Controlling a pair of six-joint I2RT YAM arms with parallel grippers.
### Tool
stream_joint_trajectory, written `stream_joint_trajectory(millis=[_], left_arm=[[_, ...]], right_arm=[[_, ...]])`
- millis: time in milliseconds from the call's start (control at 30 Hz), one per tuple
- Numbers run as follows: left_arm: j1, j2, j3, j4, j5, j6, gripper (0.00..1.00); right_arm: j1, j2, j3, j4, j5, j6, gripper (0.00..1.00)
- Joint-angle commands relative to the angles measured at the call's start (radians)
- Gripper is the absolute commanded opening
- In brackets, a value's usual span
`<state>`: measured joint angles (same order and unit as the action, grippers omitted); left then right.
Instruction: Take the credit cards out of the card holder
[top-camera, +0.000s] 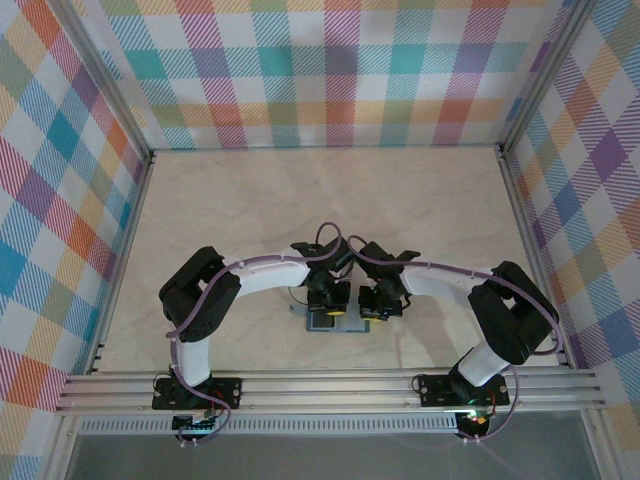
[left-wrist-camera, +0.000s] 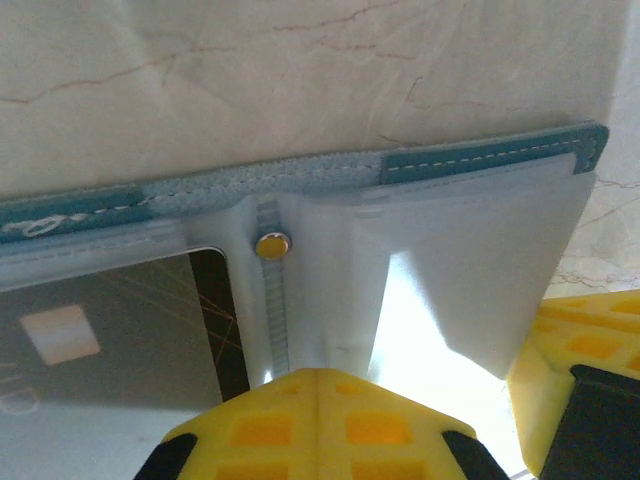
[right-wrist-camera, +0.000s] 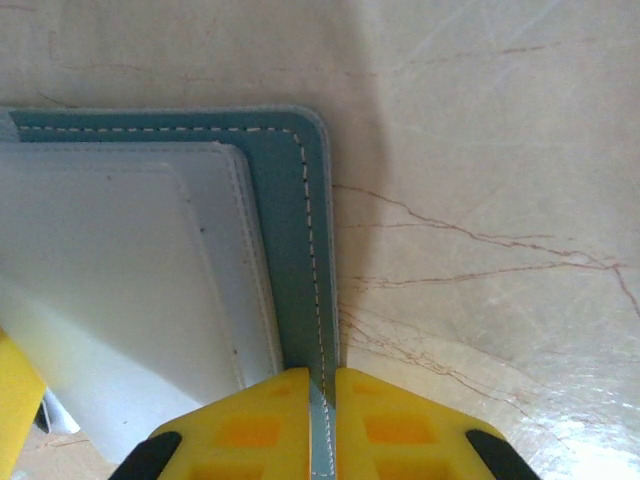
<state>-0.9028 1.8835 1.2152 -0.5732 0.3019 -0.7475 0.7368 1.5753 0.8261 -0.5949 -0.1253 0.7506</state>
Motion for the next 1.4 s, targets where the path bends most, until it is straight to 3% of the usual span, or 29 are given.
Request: stream_joint_trajectory(millis=[0, 200, 500, 600, 867, 1033, 1167, 1367], left_arm=[[-0.056, -0.013, 0.035, 0.007, 0.002, -0.003, 0.0], [-0.064, 0.064, 0.044, 0.032, 0.043, 0.003, 0.0], [-0.066, 0.114, 0.027, -0.01, 0.013, 0.028, 0.0], [-0.065, 0.107, 0.026, -0.019, 0.002, 0.033, 0.0], [-0.067, 0.037, 0.036, -0.039, -0.034, 0.029, 0.0], [-0.065, 0.012, 0.051, -0.044, -0.039, 0.028, 0.0], [-0.065, -0.004, 0.054, -0.042, -0.038, 0.025, 0.0], [-0.057, -0.028, 0.035, -0.03, -0.046, 0.011, 0.0]], right_arm=[[0.021, 0.031, -0.009, 0.052, -0.05, 0.0, 0.13], [0.021, 0.04, -0.01, 0.058, -0.056, -0.001, 0.13], [0.021, 0.03, 0.001, 0.043, -0.065, -0.002, 0.19], [0.021, 0.002, 0.018, 0.01, -0.046, -0.001, 0.27], [0.021, -0.141, 0.039, -0.037, -0.009, 0.031, 0.28], [0.022, -0.196, 0.026, 0.012, -0.048, 0.072, 0.22], [0.021, -0.204, -0.047, 0.197, -0.138, 0.173, 0.15], [0.015, -0.216, -0.121, 0.245, -0.083, 0.246, 0.08]])
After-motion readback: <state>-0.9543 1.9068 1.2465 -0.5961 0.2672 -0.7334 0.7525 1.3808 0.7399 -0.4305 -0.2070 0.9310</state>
